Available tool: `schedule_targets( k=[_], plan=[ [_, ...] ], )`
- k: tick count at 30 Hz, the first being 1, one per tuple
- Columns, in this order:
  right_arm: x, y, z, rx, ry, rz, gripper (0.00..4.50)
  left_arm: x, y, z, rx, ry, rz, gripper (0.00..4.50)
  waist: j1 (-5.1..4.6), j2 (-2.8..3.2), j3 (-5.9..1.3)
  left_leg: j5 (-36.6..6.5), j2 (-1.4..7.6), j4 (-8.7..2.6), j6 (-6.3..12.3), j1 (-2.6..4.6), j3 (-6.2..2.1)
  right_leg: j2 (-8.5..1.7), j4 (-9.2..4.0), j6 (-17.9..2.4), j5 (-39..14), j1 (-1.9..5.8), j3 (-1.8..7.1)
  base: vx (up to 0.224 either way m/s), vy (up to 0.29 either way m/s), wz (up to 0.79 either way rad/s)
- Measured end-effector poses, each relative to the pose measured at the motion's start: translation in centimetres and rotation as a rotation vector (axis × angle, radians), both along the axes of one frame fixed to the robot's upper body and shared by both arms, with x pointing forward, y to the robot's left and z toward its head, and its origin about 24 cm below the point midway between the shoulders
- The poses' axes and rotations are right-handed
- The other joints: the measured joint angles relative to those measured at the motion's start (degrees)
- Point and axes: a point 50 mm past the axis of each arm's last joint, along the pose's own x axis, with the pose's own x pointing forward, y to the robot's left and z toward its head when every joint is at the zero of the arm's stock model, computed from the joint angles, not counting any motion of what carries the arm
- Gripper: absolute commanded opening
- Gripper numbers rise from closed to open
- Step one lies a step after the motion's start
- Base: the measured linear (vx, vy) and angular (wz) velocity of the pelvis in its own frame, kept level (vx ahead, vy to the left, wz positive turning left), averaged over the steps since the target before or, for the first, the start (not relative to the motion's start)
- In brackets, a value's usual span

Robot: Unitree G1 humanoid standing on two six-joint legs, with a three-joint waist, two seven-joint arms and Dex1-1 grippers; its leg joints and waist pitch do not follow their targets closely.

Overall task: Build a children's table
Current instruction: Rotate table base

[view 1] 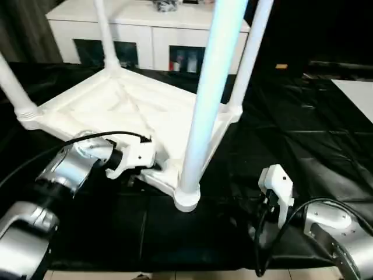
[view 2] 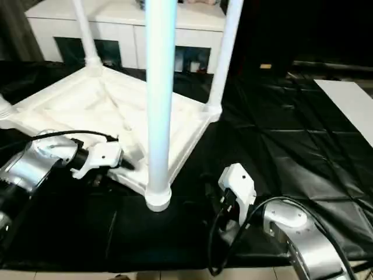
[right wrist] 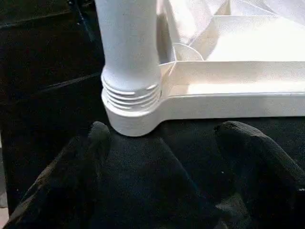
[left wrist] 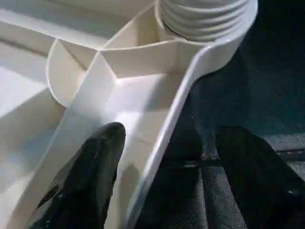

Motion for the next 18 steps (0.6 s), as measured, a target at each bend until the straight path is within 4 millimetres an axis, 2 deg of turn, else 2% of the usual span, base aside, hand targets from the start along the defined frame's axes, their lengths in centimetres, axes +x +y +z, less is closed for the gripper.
schedule_targets(
  k=[2,4,7,9,10,14,16,18],
  plan=[
    [-0.1,0.2,0.0,0.001,0.008,0.007,3.88,0.2,-0.3,-0.4,0.003,-0.006,0.001,3.14,0.27,0.04,0.02,0.0,0.27,0.00,0.00,0.01,0.41,0.00,0.01,0.0,0.0,-0.01,-0.02,0.000,0.000,0.00],
    [-0.4,0.6,0.2,-0.004,0.010,0.043,3.88,0.3,-0.5,-0.7,0.006,-0.019,0.003,2.75,0.54,0.04,0.02,0.0,0.36,0.00,-0.01,0.03,0.52,0.00,0.03,0.0,0.0,-0.02,-0.04,0.000,0.000,0.00],
    [-1.0,1.1,-0.2,-0.043,0.037,0.112,3.88,0.6,-0.8,-0.7,0.002,-0.025,0.009,2.71,0.85,0.04,0.02,0.0,0.41,0.00,-0.01,0.03,0.59,0.00,0.01,0.0,0.0,-0.02,-0.06,0.000,0.000,0.00],
    [-1.2,1.2,-0.5,-0.058,0.044,0.120,3.88,0.6,-0.8,-0.8,0.008,-0.021,0.010,2.58,0.81,0.06,0.04,0.0,0.42,0.00,-0.01,0.02,0.63,0.00,0.01,0.0,0.0,-0.02,-0.05,0.000,0.000,0.00],
    [-1.2,1.3,-0.5,-0.059,0.042,0.119,3.88,0.6,-0.8,-1.0,0.014,-0.016,0.008,2.33,0.80,0.07,0.04,0.0,0.43,0.00,-0.01,0.02,0.64,0.00,0.01,0.0,0.0,-0.03,-0.04,0.000,0.000,0.00],
    [-1.2,1.2,-0.5,-0.064,0.039,0.115,3.88,0.6,-1.0,-1.1,0.014,-0.005,0.004,2.21,0.81,0.10,0.07,0.0,0.44,0.00,-0.01,0.02,0.64,0.00,0.00,0.0,0.0,-0.03,-0.04,0.000,0.000,0.00],
    [-1.2,1.2,-0.5,-0.066,0.038,0.113,3.88,0.6,-1.1,-1.1,0.015,-0.001,0.005,1.86,0.81,0.15,0.09,0.0,0.44,0.00,-0.01,0.03,0.64,0.00,0.00,0.0,0.0,-0.03,-0.04,0.000,0.000,0.00],
    [-1.1,1.2,-0.5,-0.068,0.035,0.108,3.88,0.6,-1.0,-1.1,0.015,0.001,0.009,1.82,0.79,0.20,0.10,0.0,0.44,0.00,-0.01,0.03,0.64,0.00,0.00,0.0,0.0,-0.03,-0.04,0.000,0.000,0.00]
  ],
)
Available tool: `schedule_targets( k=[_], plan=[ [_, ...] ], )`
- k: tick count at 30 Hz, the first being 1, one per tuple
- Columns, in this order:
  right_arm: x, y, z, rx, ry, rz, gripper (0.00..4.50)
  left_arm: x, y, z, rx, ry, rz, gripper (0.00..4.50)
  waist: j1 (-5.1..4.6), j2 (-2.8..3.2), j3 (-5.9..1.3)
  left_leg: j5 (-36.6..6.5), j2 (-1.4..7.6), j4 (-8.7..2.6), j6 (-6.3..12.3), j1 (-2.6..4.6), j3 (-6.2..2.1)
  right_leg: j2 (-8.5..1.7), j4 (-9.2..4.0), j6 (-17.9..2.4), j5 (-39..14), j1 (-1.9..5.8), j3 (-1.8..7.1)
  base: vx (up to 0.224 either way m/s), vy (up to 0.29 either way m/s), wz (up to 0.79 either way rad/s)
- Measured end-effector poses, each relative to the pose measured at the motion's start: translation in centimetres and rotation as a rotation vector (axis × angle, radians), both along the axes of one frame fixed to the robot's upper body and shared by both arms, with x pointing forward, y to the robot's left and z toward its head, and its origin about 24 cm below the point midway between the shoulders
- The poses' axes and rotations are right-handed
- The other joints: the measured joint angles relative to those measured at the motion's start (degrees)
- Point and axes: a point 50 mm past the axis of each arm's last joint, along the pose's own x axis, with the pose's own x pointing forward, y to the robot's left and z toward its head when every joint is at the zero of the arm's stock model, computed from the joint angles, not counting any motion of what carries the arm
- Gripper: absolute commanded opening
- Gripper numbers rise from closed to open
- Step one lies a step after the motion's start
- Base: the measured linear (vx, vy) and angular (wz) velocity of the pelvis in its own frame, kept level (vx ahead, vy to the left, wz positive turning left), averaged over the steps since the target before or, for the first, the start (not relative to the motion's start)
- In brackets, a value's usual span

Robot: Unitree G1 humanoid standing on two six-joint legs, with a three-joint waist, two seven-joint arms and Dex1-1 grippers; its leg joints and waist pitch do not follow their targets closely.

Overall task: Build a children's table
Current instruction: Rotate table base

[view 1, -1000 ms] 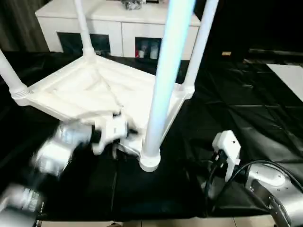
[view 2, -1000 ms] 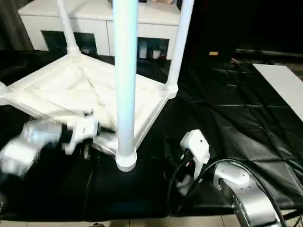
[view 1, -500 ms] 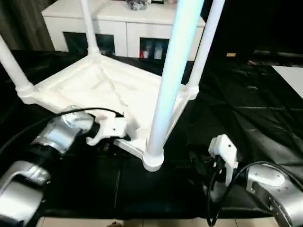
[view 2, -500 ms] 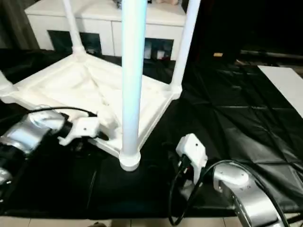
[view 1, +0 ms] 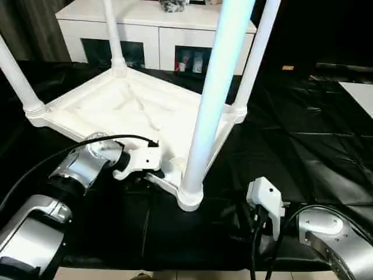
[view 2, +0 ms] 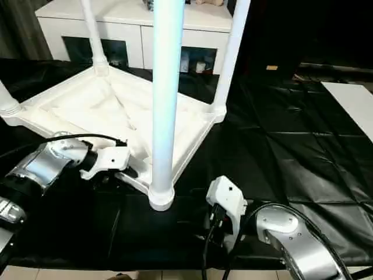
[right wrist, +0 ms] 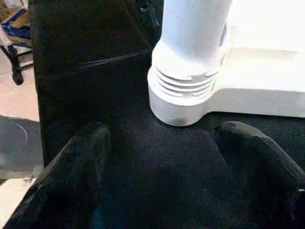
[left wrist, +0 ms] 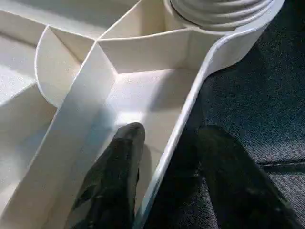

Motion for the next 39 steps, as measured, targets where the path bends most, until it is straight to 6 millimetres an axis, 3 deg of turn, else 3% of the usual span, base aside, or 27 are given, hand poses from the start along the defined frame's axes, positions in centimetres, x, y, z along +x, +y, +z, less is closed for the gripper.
schedule_targets(
  k=[6,19,24,28,39],
  plan=[
    [0.2,0.0,-0.1,0.007,-0.015,-0.026,3.88,-0.1,-0.3,-0.1,0.011,0.028,0.039,1.35,-0.19,0.18,0.04,0.0,0.01,0.00,0.00,0.00,0.01,0.00,-0.03,0.0,0.0,0.00,0.01,0.000,0.000,0.00],
    [0.5,-0.4,-0.2,-0.014,-0.041,-0.061,3.88,-1.6,-1.4,-0.8,0.028,0.071,0.164,0.67,-1.56,1.28,-0.19,0.0,0.07,-0.06,0.00,0.16,0.13,0.00,-0.10,0.0,0.0,0.03,0.05,0.000,0.000,0.00],
    [0.8,-0.2,-0.2,-0.003,-0.059,-0.111,3.88,-2.1,-2.9,-1.3,-0.059,0.041,0.269,0.57,-2.01,1.23,-0.15,0.0,0.13,-0.06,0.00,0.19,0.15,0.00,-0.12,-0.1,0.1,-0.08,0.03,0.000,0.000,0.00],
    [1.6,-0.6,-0.8,-0.006,-0.067,-0.253,3.88,-2.7,-3.7,-1.4,-0.105,0.034,0.387,0.39,-2.13,1.21,-0.14,0.0,0.16,-0.08,0.00,0.13,0.14,0.00,-0.13,-0.1,0.1,-0.28,0.01,0.000,0.000,0.00],
    [2.6,-1.5,-0.8,0.011,-0.081,-0.423,3.88,-3.9,-5.4,-1.5,-0.187,-0.030,0.366,0.03,-1.64,1.23,-0.15,-0.1,0.16,-0.22,0.11,-0.03,0.21,0.00,-0.50,-0.1,0.1,-0.31,0.00,0.000,0.000,0.00]
  ],
)
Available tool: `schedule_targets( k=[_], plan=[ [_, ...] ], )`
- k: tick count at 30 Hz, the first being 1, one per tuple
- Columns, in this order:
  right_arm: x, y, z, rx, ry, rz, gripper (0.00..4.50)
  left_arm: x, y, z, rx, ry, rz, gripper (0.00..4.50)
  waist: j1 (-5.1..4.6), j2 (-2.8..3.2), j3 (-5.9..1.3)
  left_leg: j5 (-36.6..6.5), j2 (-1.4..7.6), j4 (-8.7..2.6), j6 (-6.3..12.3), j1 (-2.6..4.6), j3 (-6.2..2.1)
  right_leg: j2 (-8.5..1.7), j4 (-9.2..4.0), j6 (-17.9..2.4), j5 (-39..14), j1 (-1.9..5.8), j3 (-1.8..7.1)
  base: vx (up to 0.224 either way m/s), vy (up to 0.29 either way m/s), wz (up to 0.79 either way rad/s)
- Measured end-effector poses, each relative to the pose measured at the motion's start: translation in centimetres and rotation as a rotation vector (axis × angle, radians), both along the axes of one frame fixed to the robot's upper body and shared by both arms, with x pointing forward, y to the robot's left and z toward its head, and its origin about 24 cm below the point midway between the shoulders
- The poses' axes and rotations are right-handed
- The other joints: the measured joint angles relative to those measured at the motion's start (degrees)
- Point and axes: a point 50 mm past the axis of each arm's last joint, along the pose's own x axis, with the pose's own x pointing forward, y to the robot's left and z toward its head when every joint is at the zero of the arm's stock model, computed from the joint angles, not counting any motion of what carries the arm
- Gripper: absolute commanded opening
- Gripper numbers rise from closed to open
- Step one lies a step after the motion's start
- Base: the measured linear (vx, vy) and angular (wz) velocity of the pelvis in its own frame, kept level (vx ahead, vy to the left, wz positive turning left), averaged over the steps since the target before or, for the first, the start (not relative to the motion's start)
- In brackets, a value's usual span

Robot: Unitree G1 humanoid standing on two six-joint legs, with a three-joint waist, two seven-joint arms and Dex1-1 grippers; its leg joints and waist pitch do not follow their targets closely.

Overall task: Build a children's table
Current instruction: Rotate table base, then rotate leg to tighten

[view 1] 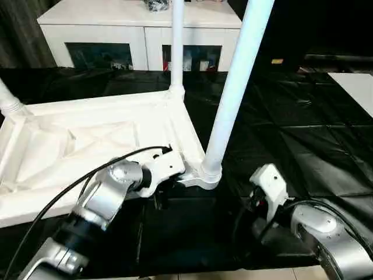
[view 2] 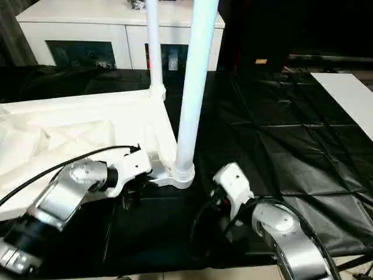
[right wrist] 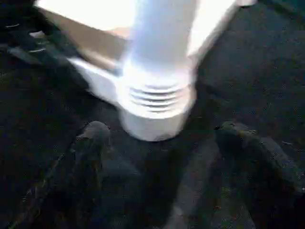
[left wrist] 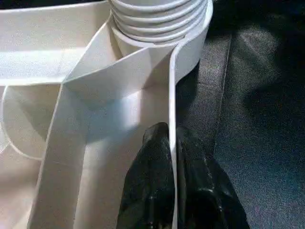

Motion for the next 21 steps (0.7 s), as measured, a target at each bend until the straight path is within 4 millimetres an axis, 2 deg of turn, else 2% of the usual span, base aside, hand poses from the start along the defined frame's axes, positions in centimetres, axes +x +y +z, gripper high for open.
schedule_targets(
  k=[7,13,21],
  plan=[
    [0.2,-0.1,0.4,0.048,-0.011,-0.014,3.88,0.1,-1.5,-0.2,-0.100,-0.070,0.045,0.03,0.09,-0.19,0.12,0.0,0.00,0.00,0.10,-0.05,0.08,-0.02,-0.07,0.0,0.0,-0.02,0.00,0.000,0.000,0.00],
    [1.4,0.2,1.0,0.046,-0.037,-0.004,3.88,0.0,-1.3,-0.3,-0.125,-0.074,0.021,0.03,0.03,-0.25,0.15,0.0,0.00,0.00,0.12,-0.06,0.09,-0.02,-0.06,0.0,0.0,-0.02,0.00,0.000,0.000,0.00],
    [2.6,0.0,0.7,0.029,-0.021,0.026,3.88,-0.4,-0.8,-0.4,-0.099,-0.067,-0.052,0.03,0.36,-0.52,0.17,0.0,0.01,0.00,0.15,-0.05,0.09,-0.02,-0.01,0.0,0.0,-0.02,-0.02,0.000,0.000,0.00]
  ],
)
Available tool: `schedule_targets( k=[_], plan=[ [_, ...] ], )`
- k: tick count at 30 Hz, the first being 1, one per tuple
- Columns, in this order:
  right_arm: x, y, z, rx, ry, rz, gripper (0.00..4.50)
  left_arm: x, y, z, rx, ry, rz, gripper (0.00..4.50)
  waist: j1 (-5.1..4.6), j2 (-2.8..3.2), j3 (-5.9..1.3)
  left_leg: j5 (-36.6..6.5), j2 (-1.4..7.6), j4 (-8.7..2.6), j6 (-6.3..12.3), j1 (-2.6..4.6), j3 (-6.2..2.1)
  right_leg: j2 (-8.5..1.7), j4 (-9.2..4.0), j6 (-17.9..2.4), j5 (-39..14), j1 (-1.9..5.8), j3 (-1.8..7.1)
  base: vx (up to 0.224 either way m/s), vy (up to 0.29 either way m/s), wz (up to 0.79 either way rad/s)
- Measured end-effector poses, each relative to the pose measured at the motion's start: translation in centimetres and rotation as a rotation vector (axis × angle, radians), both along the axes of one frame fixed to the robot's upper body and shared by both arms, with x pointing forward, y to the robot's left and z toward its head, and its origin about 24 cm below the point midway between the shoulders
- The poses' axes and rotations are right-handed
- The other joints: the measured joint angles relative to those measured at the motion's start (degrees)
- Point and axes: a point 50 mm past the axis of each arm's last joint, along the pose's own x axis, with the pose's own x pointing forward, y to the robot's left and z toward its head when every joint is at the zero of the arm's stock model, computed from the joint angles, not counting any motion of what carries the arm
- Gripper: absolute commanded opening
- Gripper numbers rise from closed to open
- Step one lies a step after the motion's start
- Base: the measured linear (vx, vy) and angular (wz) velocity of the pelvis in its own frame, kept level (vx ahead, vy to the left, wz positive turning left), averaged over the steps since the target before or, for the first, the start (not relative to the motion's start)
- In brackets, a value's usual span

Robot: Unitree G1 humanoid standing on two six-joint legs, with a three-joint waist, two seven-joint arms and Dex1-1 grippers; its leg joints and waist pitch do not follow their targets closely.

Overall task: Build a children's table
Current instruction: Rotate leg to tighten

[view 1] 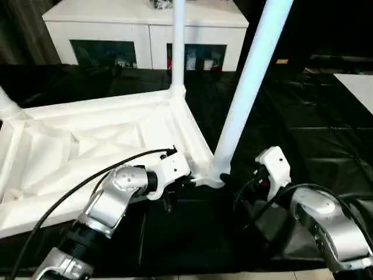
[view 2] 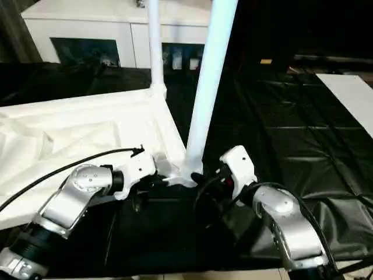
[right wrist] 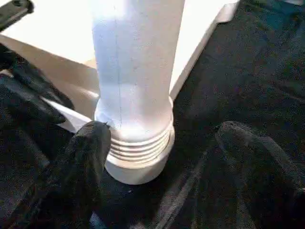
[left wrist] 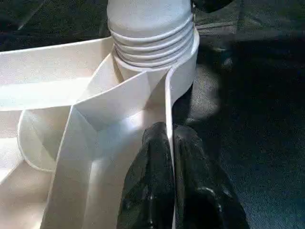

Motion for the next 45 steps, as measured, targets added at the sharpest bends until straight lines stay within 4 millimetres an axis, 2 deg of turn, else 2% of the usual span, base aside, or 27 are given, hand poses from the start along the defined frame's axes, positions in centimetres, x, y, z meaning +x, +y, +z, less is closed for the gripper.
schedule_targets(
  k=[10,12,18,19,21,22,31,33,34,45],
  plan=[
    [-0.2,0.1,-0.6,-0.033,0.051,0.179,3.88,0.2,0.1,0.2,0.045,0.026,-0.090,0.03,0.28,-0.92,-0.26,0.0,0.00,0.01,0.03,0.07,0.04,-0.03,-0.03,-0.1,0.0,0.10,0.00,0.000,0.000,0.00],
    [0.2,0.2,-0.3,-0.036,0.036,0.200,3.88,0.3,0.1,0.3,0.051,0.035,-0.106,0.03,0.25,-1.02,-0.23,0.0,0.00,0.01,0.03,0.05,0.07,-0.04,-0.05,-0.1,0.0,0.09,0.00,0.000,0.000,0.00],
    [0.9,0.7,0.1,-0.019,0.006,0.210,3.88,0.4,-0.3,0.3,0.057,0.053,-0.149,0.03,1.02,-1.16,-0.25,0.0,0.00,0.01,0.05,0.05,0.09,-0.05,-0.05,-0.1,0.0,0.09,0.00,0.000,0.000,0.00],
    [0.9,0.7,0.1,-0.018,0.006,0.211,3.71,0.4,-0.3,0.3,0.056,0.054,-0.156,0.01,1.22,-1.16,-0.25,0.0,0.00,0.01,0.05,0.05,0.10,-0.06,-0.04,-0.1,0.0,0.09,-0.01,0.000,0.000,0.00],
    [0.9,0.7,0.0,-0.014,0.009,0.215,3.71,0.3,-0.4,0.3,0.057,0.056,-0.165,0.01,1.34,-1.17,-0.25,0.0,0.00,0.01,0.07,0.05,0.10,-0.06,-0.04,-0.1,0.0,0.10,-0.01,0.000,0.000,0.00],
    [0.9,0.7,-0.2,-0.013,0.016,0.223,3.57,0.3,-0.4,0.3,0.058,0.058,-0.169,0.00,1.38,-1.16,-0.25,0.1,0.00,0.01,0.09,0.06,0.11,-0.07,-0.04,-0.1,0.1,0.11,-0.01,0.000,0.000,0.00],
    [0.7,0.7,-0.4,-0.027,0.013,0.261,2.78,0.5,-0.4,0.3,0.068,0.060,-0.189,0.00,1.34,-1.16,-0.25,0.1,0.00,0.01,0.11,0.10,0.19,-0.10,-0.04,-0.2,0.1,0.13,-0.01,0.000,0.000,0.00],
    [0.8,0.7,-0.3,-0.036,0.006,0.268,2.73,0.6,-0.4,0.3,0.071,0.060,-0.191,0.00,1.34,-1.16,-0.25,0.1,0.00,0.01,0.11,0.13,0.19,-0.11,-0.03,-0.2,0.1,0.16,-0.01,0.000,0.000,0.00],
    [0.8,0.7,-0.3,-0.042,0.005,0.274,2.55,0.6,-0.4,0.3,0.071,0.059,-0.193,0.00,1.34,-1.16,-0.25,0.1,0.00,0.01,0.11,0.14,0.19,-0.11,-0.03,-0.2,0.1,0.18,-0.01,0.000,0.000,0.00],
    [0.7,0.5,-0.2,-0.066,-0.005,0.306,2.38,0.6,-0.5,0.3,0.077,0.059,-0.211,0.00,1.41,-1.16,-0.25,0.1,0.00,0.01,0.10,0.17,0.27,-0.17,-0.06,-0.2,0.1,0.28,-0.03,0.000,0.000,0.00]
  ],
)
